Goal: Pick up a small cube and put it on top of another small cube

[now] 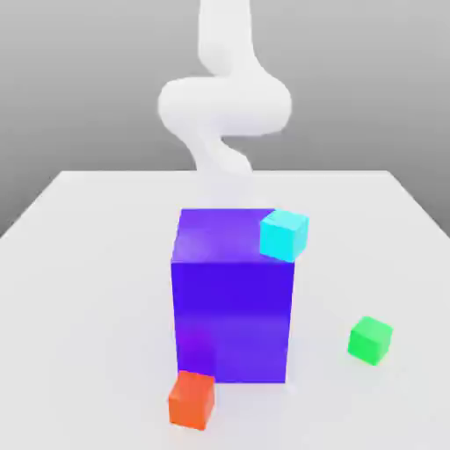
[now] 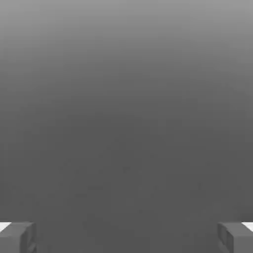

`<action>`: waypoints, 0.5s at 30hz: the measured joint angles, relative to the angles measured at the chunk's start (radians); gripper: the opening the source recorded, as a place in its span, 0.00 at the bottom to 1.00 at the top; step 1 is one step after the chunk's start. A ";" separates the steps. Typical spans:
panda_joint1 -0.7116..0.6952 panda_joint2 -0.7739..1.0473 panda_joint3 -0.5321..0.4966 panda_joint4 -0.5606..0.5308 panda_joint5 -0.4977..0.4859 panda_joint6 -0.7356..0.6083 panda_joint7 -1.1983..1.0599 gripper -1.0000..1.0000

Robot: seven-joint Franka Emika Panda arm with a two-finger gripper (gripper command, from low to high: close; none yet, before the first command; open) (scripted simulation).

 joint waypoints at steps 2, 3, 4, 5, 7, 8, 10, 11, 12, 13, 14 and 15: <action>0.034 0.077 -0.002 0.021 -0.005 0.011 -0.069 0.50; 0.050 0.114 -0.002 0.032 -0.006 0.016 -0.102 0.50; 0.066 0.151 -0.003 0.042 -0.007 0.021 -0.136 0.50; 0.081 0.187 -0.003 0.052 -0.008 0.026 -0.169 0.50; 0.110 0.260 -0.003 0.072 -0.010 0.037 -0.236 0.50; 0.124 0.296 -0.003 0.082 -0.010 0.041 -0.270 0.50; 0.151 0.369 0.000 0.102 -0.009 0.052 -0.338 0.50; 0.163 0.405 0.002 0.112 -0.008 0.057 -0.373 0.50; 0.174 0.441 0.005 0.122 -0.007 0.062 -0.407 0.50; 0.185 0.478 0.009 0.132 -0.006 0.067 -0.442 0.50; 0.195 0.514 0.013 0.142 -0.005 0.072 -0.476 0.50; 0.203 0.550 0.019 0.152 -0.005 0.077 -0.511 0.50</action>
